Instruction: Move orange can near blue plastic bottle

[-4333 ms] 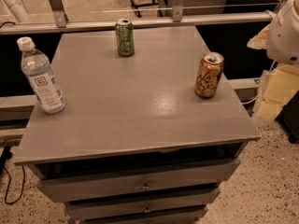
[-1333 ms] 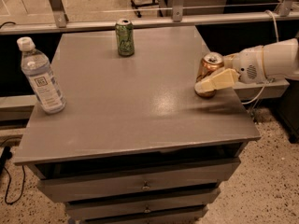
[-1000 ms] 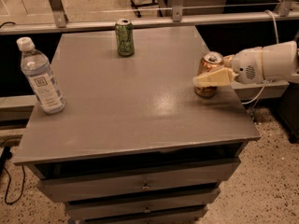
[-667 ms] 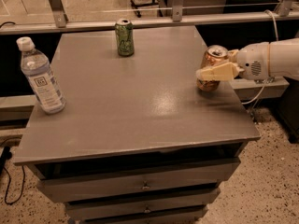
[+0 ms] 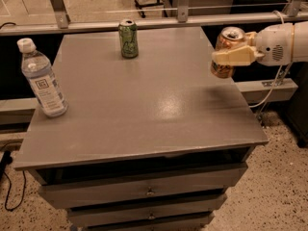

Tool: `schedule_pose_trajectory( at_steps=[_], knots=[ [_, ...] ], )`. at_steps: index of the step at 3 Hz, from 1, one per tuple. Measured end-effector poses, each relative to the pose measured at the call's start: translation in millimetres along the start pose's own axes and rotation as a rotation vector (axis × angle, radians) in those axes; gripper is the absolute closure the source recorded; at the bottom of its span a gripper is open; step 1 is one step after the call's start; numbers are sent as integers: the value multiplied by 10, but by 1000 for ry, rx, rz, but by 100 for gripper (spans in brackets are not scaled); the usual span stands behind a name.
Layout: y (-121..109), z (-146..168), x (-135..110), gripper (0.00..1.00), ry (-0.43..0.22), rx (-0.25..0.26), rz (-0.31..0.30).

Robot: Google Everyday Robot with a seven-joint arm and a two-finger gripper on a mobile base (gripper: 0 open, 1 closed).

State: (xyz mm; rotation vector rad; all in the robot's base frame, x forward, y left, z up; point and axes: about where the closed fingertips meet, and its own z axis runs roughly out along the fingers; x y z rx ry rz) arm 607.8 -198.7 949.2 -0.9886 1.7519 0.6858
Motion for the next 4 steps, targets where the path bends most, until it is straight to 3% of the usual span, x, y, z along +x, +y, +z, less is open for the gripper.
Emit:
schedule_pose_trajectory(
  at_steps=[1, 2, 4],
  knots=[
    [0, 1, 0, 100, 0, 0, 0],
    [113, 274, -127, 100, -7, -44, -33],
    [670, 1068, -340, 100, -57, -139, -53]
  ],
)
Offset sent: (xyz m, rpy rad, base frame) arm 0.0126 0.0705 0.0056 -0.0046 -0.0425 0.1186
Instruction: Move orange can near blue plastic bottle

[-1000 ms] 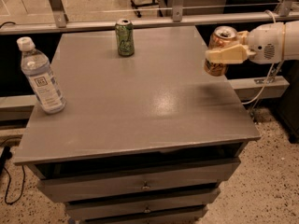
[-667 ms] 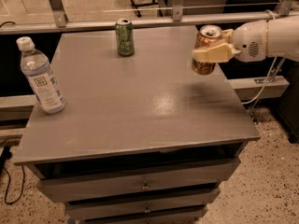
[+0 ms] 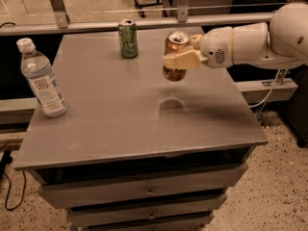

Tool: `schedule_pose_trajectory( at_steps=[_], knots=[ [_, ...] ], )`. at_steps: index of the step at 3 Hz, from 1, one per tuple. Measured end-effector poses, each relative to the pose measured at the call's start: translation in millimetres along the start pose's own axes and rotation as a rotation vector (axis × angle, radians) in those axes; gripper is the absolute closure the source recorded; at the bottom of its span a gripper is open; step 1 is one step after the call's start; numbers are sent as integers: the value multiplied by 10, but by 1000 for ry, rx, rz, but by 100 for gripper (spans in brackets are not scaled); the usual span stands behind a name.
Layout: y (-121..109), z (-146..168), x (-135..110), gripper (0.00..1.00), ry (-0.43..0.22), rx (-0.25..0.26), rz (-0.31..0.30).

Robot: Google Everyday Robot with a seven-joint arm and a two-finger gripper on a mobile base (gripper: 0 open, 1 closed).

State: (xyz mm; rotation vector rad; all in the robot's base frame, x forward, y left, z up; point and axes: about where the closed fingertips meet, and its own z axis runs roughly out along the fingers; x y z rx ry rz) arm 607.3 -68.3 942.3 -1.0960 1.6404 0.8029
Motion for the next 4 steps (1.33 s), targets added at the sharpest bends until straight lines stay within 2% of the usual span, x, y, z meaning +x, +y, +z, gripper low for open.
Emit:
schedule_pose_trajectory(
  at_steps=[2, 3, 4],
  knots=[
    [554, 1103, -166, 100, -68, -192, -11],
    [808, 1510, -289, 100, -85, -271, -33],
    [1028, 1783, -323, 100, -79, -326, -57]
  ],
)
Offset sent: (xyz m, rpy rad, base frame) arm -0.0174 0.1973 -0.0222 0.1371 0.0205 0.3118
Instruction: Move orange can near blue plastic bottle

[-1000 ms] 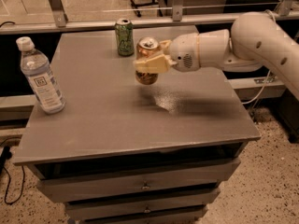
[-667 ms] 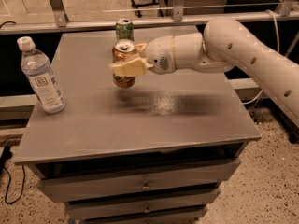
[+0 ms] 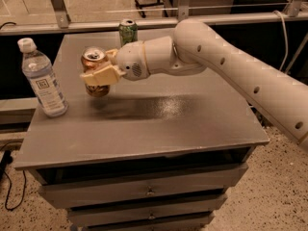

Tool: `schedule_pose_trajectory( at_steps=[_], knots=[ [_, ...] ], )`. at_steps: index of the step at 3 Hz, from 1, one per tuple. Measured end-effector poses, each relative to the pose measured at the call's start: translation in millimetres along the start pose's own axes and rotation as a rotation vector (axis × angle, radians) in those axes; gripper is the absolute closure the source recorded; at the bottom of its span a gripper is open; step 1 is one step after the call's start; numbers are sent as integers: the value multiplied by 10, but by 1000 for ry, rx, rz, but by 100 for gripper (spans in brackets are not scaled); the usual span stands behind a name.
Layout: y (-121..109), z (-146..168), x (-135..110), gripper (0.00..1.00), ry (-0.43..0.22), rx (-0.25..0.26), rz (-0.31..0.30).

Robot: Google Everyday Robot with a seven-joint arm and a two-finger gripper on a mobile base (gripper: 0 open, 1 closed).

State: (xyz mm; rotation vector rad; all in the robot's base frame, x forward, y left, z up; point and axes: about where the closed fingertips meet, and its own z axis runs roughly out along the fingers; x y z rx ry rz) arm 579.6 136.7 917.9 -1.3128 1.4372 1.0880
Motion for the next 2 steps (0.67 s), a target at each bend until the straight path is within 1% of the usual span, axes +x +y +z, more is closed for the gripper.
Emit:
schedule_pose_trajectory(
  at_steps=[1, 2],
  knots=[
    [107, 217, 51, 100, 28, -37, -20],
    [167, 348, 128, 82, 55, -54, -22]
  ],
)
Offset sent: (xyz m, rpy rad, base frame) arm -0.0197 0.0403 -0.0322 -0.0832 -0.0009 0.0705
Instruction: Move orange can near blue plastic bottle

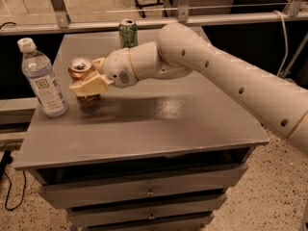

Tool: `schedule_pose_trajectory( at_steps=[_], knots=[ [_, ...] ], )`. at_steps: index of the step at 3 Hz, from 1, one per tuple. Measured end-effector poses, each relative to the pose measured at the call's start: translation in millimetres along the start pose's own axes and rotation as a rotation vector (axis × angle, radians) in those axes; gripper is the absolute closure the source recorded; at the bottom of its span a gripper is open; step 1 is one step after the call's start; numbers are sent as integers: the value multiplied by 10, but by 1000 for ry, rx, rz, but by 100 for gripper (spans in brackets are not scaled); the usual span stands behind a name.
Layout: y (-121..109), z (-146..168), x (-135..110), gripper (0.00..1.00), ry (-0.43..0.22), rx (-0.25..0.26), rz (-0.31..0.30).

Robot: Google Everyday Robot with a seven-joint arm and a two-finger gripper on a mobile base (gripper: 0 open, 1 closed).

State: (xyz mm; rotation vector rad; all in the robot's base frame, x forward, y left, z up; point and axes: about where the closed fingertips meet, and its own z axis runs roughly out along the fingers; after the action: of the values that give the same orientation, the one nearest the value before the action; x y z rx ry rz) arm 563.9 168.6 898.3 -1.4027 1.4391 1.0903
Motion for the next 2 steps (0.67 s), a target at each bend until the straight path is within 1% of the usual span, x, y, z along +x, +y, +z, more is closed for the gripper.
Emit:
schedule_pose_trajectory(
  at_steps=[2],
  knots=[
    [49, 178, 70, 36, 8, -14, 18]
  ],
)
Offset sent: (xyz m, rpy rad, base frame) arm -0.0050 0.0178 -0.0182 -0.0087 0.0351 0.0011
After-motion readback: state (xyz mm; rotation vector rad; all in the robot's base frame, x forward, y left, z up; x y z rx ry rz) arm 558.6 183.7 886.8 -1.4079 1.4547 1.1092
